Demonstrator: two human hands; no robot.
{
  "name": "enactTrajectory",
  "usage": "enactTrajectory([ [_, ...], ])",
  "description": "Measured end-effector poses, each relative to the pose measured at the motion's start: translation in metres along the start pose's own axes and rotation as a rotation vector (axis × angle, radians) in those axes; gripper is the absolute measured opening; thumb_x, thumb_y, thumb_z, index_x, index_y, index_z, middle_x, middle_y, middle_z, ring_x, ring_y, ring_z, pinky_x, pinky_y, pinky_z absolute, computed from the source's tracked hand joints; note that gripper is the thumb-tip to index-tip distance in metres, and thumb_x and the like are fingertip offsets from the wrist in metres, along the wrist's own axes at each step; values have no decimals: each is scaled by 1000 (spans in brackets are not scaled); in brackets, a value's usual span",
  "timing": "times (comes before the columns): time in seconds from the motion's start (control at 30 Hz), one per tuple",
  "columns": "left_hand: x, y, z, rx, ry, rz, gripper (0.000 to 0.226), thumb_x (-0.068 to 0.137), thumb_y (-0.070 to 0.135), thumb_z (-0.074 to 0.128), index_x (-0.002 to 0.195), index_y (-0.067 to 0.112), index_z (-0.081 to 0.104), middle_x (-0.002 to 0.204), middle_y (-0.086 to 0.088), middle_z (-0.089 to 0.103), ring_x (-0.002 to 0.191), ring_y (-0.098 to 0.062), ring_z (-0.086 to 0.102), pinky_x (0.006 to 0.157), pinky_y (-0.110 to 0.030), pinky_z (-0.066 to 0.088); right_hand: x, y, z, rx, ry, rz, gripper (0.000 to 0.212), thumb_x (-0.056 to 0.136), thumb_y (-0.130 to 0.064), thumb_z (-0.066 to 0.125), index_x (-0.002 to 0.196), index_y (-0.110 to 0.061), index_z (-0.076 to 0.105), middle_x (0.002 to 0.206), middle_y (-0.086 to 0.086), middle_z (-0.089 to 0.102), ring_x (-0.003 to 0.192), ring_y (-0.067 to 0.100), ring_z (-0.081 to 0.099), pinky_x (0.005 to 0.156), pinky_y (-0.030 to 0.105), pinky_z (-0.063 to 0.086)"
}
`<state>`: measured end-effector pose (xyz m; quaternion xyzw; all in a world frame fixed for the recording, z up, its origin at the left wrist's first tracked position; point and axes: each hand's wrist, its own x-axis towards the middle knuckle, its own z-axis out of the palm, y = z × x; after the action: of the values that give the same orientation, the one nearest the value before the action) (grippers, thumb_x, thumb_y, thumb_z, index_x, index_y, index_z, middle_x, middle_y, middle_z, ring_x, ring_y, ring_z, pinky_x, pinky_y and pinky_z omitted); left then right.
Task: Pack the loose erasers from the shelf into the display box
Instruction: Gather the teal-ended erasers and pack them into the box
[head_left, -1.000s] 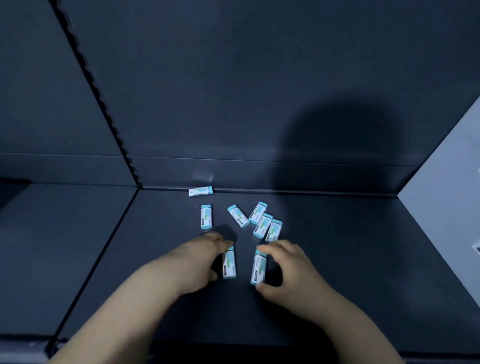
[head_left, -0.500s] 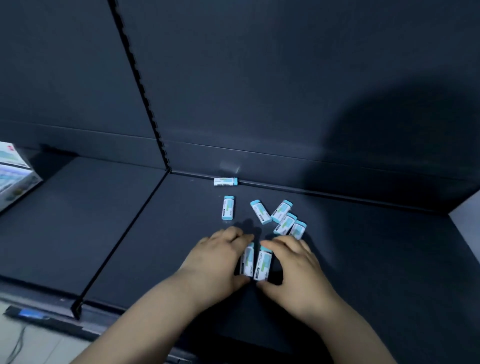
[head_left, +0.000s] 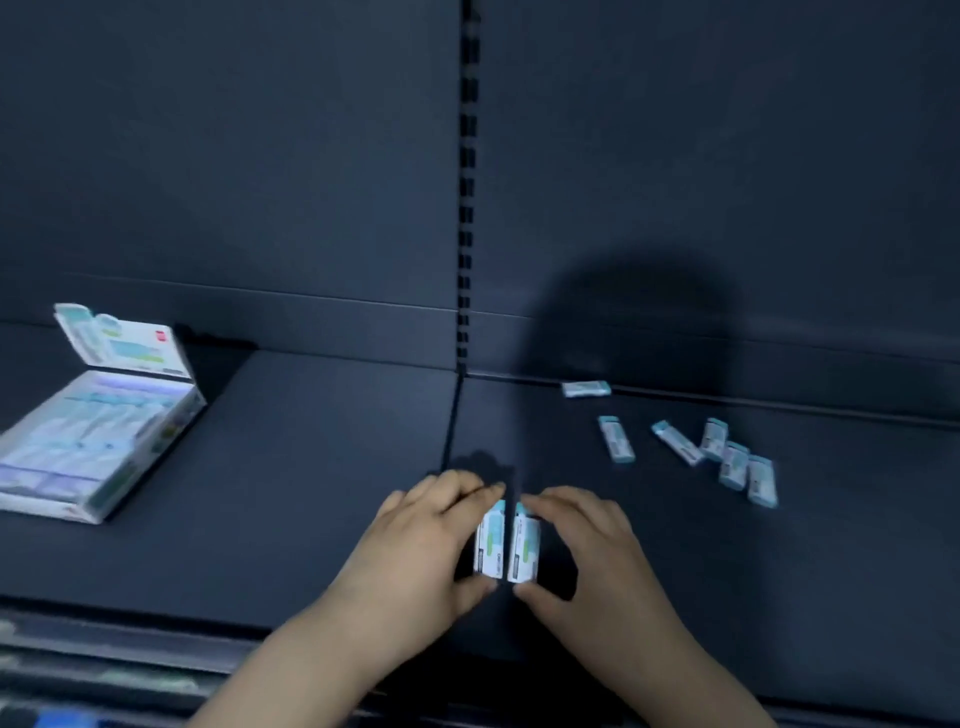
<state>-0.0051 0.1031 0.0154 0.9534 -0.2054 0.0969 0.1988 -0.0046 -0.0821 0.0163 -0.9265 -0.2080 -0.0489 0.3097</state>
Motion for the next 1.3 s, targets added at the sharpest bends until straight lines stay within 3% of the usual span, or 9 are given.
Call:
enactTrajectory([
  [0.17, -45, -76, -47, -41, 71, -8, 66, 60, 44, 66, 122, 34, 46, 111, 21, 40, 102, 0, 44, 83, -27, 46, 27, -81, 62, -23, -13, -60, 59, 69, -36, 58, 125, -40, 42, 121, -26, 38, 109, -2, 35, 89, 16, 29],
  [0.33, -61, -108, -69, -33, 82, -10, 59, 62, 49, 55, 119, 39, 44, 111, 19, 43, 99, -2, 47, 76, -26, 48, 41, -108, 87, -27, 64, -65, 58, 63, -43, 57, 120, -39, 44, 118, -25, 39, 103, -2, 41, 84, 24, 43],
  [0.47, -63, -116, -74, 6, 47, -19, 60, 58, 47, 53, 117, 42, 45, 109, 21, 47, 99, 0, 46, 74, -14, 34, 53, -109, 101, 4, 58, -93, 56, 63, -44, 57, 116, -40, 43, 115, -33, 35, 101, -5, 39, 86, 16, 35],
  [0.63, -63, -133, -94, 75, 72, -31, 59, 58, 51, 52, 116, 41, 47, 109, 23, 54, 99, 0, 47, 77, -20, 28, 77, -120, 110, 86, -16, -118, 58, 62, -45, 55, 117, -45, 37, 121, -53, 19, 110, -20, 25, 86, 8, 30],
  [0.73, -64, -156, -116, 138, 103, -75, 62, 64, 58, 52, 123, 37, 47, 113, 22, 59, 103, -3, 48, 81, -25, 30, 97, -135, 118, 127, -16, -155, 62, 61, -46, 60, 120, -43, 40, 124, -49, 24, 114, -19, 26, 96, 1, 23],
  [0.97, -108, -238, -149, 147, 91, -295, 66, 60, 63, 50, 120, 37, 51, 113, 19, 60, 107, -2, 46, 82, -25, 32, 139, -197, 160, 136, -85, -169, 61, 66, -52, 57, 125, -41, 44, 119, -47, 27, 117, -19, 22, 95, 6, 21],
  [1.13, -104, -302, -176, 144, 51, -327, 66, 61, 65, 47, 118, 33, 57, 106, 15, 60, 97, -5, 46, 71, -27, 37, 177, -242, 194, 95, -76, -87, 57, 76, -38, 69, 127, -36, 45, 117, -37, 27, 113, -16, 21, 98, 5, 16],
  [1.23, -91, -331, -183, 134, -10, -300, 71, 64, 67, 49, 127, 35, 53, 119, 16, 58, 111, -8, 50, 79, -26, 31, 201, -261, 209, 82, -55, -51, 53, 77, -39, 69, 125, -31, 48, 118, -28, 33, 116, -5, 28, 102, 13, 21],
  [1.3, -78, -346, -183, 90, -39, -245, 71, 73, 67, 49, 137, 38, 38, 135, 20, 45, 125, -5, 39, 87, -23, 25, 218, -269, 217, 75, -59, -26, 52, 79, -38, 67, 126, -31, 48, 123, -24, 37, 120, -1, 29, 105, 16, 21],
])
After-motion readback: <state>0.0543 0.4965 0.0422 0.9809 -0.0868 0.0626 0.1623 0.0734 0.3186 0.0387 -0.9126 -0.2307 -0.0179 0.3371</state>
